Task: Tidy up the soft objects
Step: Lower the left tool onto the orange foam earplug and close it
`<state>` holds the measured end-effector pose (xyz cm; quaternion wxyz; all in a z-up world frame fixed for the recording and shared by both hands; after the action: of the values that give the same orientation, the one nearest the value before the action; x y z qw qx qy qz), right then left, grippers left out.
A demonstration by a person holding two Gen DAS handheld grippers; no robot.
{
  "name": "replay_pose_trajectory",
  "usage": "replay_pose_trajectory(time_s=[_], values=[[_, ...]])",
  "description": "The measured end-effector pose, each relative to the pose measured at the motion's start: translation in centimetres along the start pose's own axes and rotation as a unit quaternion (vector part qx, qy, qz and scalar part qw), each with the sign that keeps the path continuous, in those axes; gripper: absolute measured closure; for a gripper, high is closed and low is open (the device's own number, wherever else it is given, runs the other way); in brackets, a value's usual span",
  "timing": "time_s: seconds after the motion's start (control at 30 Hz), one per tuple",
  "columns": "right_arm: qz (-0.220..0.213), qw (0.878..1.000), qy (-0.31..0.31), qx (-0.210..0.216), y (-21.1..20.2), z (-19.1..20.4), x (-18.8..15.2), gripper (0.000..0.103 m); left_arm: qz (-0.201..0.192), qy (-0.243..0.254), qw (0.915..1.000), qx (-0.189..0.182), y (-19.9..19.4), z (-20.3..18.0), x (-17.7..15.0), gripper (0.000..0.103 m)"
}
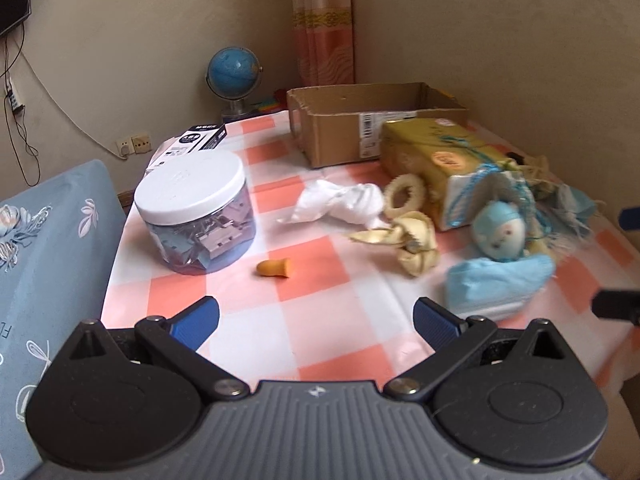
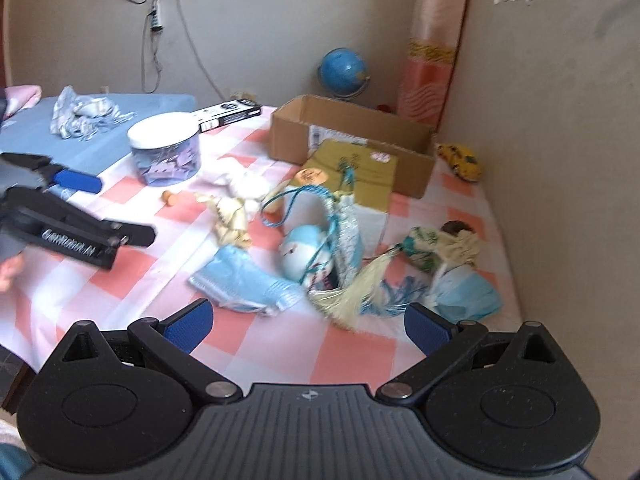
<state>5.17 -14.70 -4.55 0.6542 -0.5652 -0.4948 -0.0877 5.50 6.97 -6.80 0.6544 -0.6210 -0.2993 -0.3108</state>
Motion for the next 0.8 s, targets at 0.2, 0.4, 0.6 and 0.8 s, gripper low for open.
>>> replay_pose_trajectory(time_s=[0.2,0.4,0.6,0.8], values=[[0.031,0.999,-0.006,0.029,2.1,0.5,-0.9,0.000,0.011,0.001,0.9999,-0.012,2.9,1.3,0.0,0.007],[0.057,0.997,-0.007,0.054,4.1,1.0,-1.7,0.000,0.025,-0.003,0.9995,-0.020,5.5,2.4,0.2,0.027],[0.072,0.994,0.006,0.087,5.5,1.1,-2.1,0.000,0.017,-0.009,0.9994,-0.029,6.5,3.4,0.8,0.030],[0.067,0.993,-0.026,0.088,5.6,1.9,-2.2,0.000,0.011,-0.009,0.9989,-0.045,7.1,3.5,1.4,0.044]])
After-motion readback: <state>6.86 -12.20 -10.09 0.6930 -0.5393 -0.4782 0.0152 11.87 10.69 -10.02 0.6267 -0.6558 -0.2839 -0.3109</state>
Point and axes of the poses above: each gripper's, at about its wrist camera, not at the fingertips, and y roughly the way its jaws point, z to its left, x to its top, the point moved 2 cm from there along y, roughly the way its jaws point, and after that the axes turned 2 degrees about -z, right-handed, at the moved point
